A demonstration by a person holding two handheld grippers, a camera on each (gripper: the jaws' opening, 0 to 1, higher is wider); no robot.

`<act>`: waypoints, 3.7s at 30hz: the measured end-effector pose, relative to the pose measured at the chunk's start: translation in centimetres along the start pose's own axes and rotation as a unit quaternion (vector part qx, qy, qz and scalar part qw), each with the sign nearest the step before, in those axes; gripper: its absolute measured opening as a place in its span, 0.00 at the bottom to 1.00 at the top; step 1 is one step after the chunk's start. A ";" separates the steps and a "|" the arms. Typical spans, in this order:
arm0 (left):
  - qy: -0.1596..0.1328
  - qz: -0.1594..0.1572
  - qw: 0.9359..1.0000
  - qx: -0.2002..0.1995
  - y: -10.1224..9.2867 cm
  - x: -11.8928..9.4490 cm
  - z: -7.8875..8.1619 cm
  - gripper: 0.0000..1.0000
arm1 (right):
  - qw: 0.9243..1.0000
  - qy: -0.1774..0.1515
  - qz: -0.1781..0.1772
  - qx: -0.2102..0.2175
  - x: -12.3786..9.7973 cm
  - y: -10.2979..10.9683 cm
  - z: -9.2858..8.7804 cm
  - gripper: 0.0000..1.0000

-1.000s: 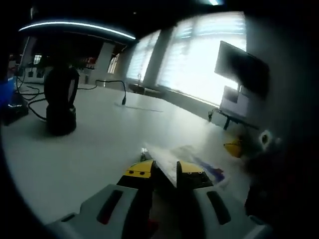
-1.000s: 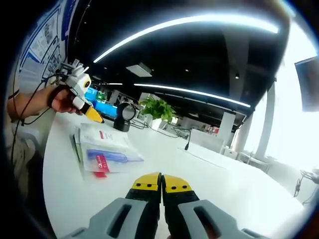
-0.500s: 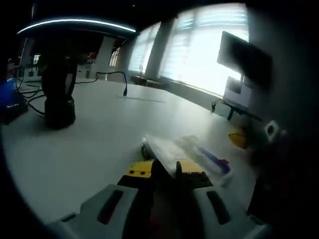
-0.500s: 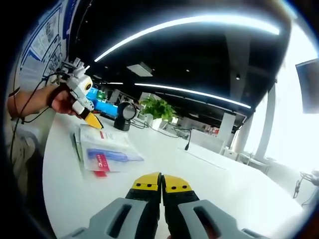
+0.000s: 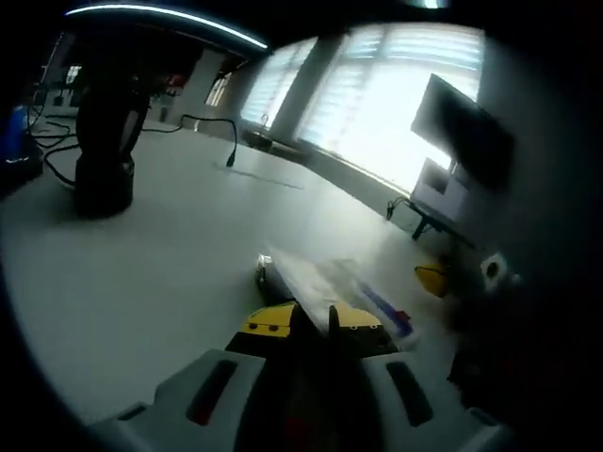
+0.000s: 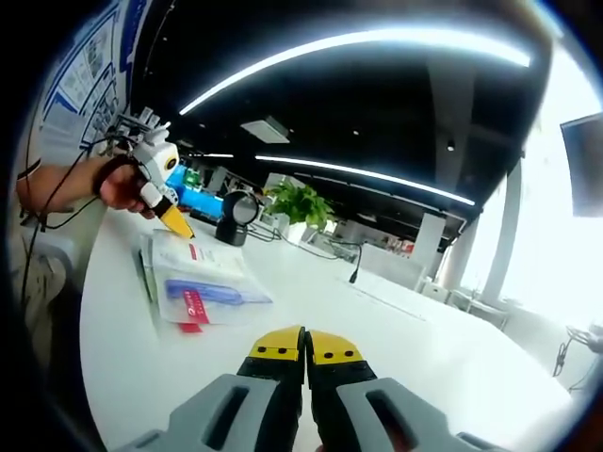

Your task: Clip sheet goods on table flip sheet goods clip sheet goods scan sheet goods put sheet goods back to table

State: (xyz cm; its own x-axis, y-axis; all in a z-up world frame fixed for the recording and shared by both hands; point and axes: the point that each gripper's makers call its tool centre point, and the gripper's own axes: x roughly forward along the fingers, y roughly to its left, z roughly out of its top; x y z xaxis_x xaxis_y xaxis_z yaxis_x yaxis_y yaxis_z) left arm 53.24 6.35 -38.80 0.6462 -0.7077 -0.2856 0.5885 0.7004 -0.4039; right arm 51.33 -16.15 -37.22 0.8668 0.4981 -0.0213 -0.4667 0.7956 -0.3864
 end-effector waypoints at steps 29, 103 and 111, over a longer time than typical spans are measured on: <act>0.126 0.025 0.992 0.000 0.5 1.8 -0.9 0.07 | 1.000 0.003 0.000 -0.006 0.1 0.0 -0.2 0.00; 0.127 0.015 0.990 -0.062 -4.2 1.0 3.2 0.00 | 0.999 -0.025 0.045 -0.013 -0.6 8.1 7.7 0.08; 0.120 0.010 0.990 -0.071 -4.8 0.7 3.5 0.00 | 0.997 -0.021 0.070 -0.015 0.2 11.7 9.1 0.10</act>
State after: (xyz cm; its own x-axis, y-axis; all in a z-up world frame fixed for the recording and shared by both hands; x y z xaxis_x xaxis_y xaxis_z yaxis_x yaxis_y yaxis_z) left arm 52.58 2.84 -34.07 0.5131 -0.7075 -0.4860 0.4914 0.7063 -0.5095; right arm 44.42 -3.62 -33.36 0.7853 0.6179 -0.0378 -0.5764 0.7075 -0.4090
